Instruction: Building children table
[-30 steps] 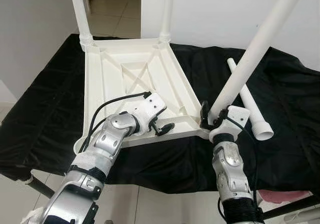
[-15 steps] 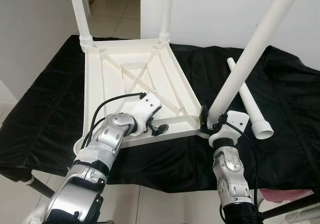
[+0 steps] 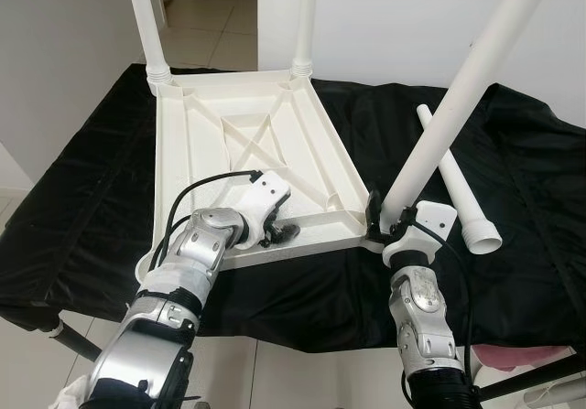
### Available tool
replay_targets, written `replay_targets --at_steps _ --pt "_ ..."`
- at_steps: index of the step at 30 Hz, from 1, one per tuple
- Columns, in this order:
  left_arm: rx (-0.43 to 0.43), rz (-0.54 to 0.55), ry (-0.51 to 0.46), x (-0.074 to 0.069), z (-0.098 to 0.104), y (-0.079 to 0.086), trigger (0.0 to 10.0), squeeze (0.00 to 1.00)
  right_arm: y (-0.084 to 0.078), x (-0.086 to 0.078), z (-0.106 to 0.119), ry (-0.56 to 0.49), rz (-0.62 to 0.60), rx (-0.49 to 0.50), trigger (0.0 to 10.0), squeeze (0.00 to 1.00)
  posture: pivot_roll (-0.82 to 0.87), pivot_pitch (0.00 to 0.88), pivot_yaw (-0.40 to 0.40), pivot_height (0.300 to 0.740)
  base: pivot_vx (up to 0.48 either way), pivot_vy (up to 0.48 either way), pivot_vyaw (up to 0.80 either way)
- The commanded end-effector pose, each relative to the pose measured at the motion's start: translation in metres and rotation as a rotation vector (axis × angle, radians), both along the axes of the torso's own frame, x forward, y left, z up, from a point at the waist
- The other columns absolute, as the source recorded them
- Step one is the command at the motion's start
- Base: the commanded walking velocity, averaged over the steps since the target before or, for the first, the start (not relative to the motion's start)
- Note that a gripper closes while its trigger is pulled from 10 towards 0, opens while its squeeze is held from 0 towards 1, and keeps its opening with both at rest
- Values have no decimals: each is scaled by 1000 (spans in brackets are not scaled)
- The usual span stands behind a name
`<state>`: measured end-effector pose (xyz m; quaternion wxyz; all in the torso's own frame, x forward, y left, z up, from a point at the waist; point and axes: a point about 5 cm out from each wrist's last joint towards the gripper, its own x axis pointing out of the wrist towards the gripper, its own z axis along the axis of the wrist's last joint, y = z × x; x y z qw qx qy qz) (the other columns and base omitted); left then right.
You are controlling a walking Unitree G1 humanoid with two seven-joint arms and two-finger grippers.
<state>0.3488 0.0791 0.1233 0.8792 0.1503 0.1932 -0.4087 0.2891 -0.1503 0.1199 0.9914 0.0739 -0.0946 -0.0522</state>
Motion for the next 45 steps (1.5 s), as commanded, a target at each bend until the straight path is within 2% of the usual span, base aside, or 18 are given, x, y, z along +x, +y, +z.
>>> replay_targets --at_steps 1,20,21,22,23,30,31,36,37,38,42,45 --pt "87 321 -129 12 1 14 0 0 0 1 -1 -1 -7 6 10000 0 -3 0 -15 740 0 0 0" --pt "82 328 -146 16 7 15 0 0 -4 4 0 -5 -31 17 10000 0 -9 0 -8 740 0 0 0" --pt "83 329 -149 16 8 15 706 0 -4 4 0 -5 -32 18 10000 0 -9 0 -8 740 0 0 0" --pt "89 327 -161 17 9 14 3529 0 -5 5 1 -5 -34 18 10000 0 -9 0 -8 740 0 0 0" --pt "102 324 -172 18 9 14 10000 0 -5 6 1 -6 -35 18 10000 0 -9 0 -5 740 0 0 0" --pt "85 282 -174 16 9 9 10000 0 -6 7 1 -5 -41 18 10000 0 -9 0 -4 740 0 0 0" --pt "65 284 -165 16 10 10 10000 1000 -6 7 0 -4 -42 19 10000 0 -8 0 -3 740 0 0 0" --pt "81 282 -166 16 10 10 10000 1000 -7 9 0 1 -41 24 10000 0 -7 0 -1 740 0 0 0" --pt "91 278 -169 16 10 10 10000 906 -7 10 -1 3 -40 25 10000 0 -7 0 -1 740 0 0 0" --pt "85 274 -164 16 11 9 10000 0 -7 12 0 3 -39 24 10000 0 -7 0 -1 740 0 0 0" --pt "75 262 -163 16 12 7 10000 0 -8 13 1 0 -38 22 10000 0 -6 0 0 740 0 0 0" --pt "26 207 -187 14 22 2 10000 0 -12 15 2 -1 -47 21 10000 0 -4 0 -1 740 0 0 0"
